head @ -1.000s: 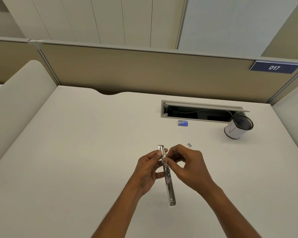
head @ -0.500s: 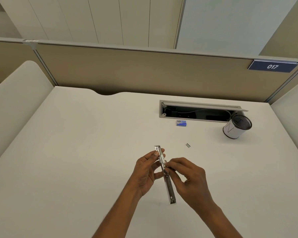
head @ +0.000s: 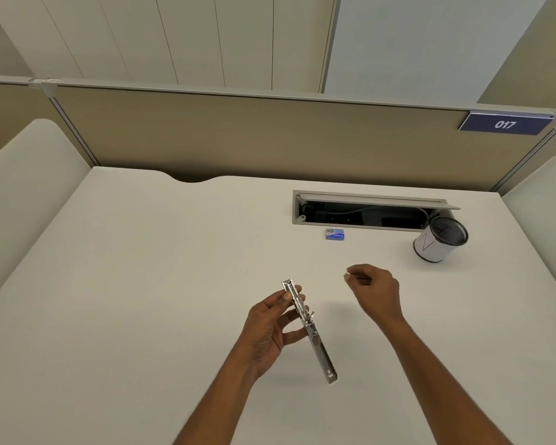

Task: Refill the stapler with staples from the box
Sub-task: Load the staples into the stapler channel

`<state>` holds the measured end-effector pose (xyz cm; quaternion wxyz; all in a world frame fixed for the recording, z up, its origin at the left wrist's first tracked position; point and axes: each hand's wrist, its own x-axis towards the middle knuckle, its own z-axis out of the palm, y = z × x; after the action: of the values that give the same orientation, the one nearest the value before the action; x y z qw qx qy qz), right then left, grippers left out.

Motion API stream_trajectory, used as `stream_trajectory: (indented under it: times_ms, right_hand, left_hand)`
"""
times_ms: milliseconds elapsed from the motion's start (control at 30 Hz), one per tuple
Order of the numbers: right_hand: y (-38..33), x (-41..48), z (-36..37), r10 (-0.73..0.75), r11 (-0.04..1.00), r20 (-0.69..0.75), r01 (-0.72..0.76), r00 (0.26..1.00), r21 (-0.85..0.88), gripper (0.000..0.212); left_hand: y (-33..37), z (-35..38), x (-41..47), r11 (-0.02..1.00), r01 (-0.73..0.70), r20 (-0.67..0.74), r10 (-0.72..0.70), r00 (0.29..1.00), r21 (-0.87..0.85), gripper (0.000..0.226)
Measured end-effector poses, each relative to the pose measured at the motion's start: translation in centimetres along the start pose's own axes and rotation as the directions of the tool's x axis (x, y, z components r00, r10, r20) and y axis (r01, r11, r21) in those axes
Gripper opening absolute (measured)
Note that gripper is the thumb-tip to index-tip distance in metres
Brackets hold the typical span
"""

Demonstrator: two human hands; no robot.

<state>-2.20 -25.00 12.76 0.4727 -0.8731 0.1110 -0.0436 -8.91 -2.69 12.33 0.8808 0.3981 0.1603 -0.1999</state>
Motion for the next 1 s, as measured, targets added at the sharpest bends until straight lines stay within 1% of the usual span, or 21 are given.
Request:
stream_trajectory:
  times_ms: [100, 200, 233, 300, 367, 400, 467, 533, 633, 700, 900, 1000]
  right_hand:
    - [2.7, 2.5, 1.0, 0.065, 0.981, -0.014, -0.067, 0.998, -0.183, 0.018]
    - [4.2, 3.9, 2.0, 0.133, 0.954, 0.031, -0.119, 0.991, -0.277, 0.028]
    - [4.3, 3.9, 2.3, 0.139, 0.948, 0.046, -0.119, 0.989, -0.294, 0.025]
    - [4.4, 4.1, 2.7, 0.143, 0.931, 0.062, -0.113, 0.988, -0.346, 0.005]
    - [4.7, 4.4, 3.4, 0.122, 0.921, 0.045, -0.097, 0.991, -0.376, 0.042]
    - [4.5, 4.4, 3.5, 0.103, 0.926, 0.030, -0.084, 0.994, -0.369, 0.052]
    - [4.3, 4.6, 3.8, 0.078, 0.923, 0.024, -0.063, 0.997, -0.380, 0.058]
    - [4.1, 4.7, 4.0, 0.074, 0.914, 0.031, -0.056, 0.997, -0.402, 0.056]
    - [4.1, 4.7, 4.2, 0.054, 0.904, 0.035, -0.034, 0.998, -0.426, 0.044]
    - [4.3, 4.5, 4.3, 0.041, 0.899, 0.036, -0.021, 0.999, -0.438, 0.040]
    - [4.9, 2.6, 4.9, -0.019, 0.879, 0.080, 0.055, 0.997, -0.474, 0.028]
    - [5.0, 1.3, 5.2, -0.030, 0.895, 0.100, 0.072, 0.995, -0.441, 0.023]
  left_hand:
    - [-0.2, -0.3, 0.3, 1.000, 0.009, -0.011, -0.009, 1.000, 0.005, 0.036]
    - [-0.3, -0.5, 0.7, 1.000, 0.015, -0.020, -0.015, 1.000, 0.012, 0.038]
    - [-0.3, -0.6, 0.7, 1.000, 0.016, -0.022, -0.016, 1.000, 0.016, 0.039]
    - [-0.3, -0.6, 1.1, 0.999, 0.023, -0.028, -0.022, 0.999, 0.023, 0.039]
    - [-0.2, -0.6, 1.3, 0.999, 0.026, -0.029, -0.025, 0.999, 0.027, 0.037]
    - [-0.2, -0.6, 1.4, 0.999, 0.027, -0.027, -0.026, 0.999, 0.029, 0.037]
    - [-0.1, -0.5, 1.6, 0.999, 0.032, -0.026, -0.031, 0.999, 0.032, 0.037]
    - [0.0, -0.3, 1.8, 0.999, 0.038, -0.029, -0.037, 0.999, 0.033, 0.038]
    - [0.1, -0.2, 2.0, 0.998, 0.045, -0.032, -0.044, 0.999, 0.035, 0.038]
    - [0.1, -0.1, 2.0, 0.998, 0.048, -0.028, -0.046, 0.999, 0.041, 0.039]
    - [0.2, 0.5, 1.6, 0.997, 0.051, 0.014, -0.052, 0.999, 0.057, 0.040]
    - [0.4, 0.9, 1.4, 0.997, 0.054, 0.028, -0.055, 0.998, 0.063, 0.038]
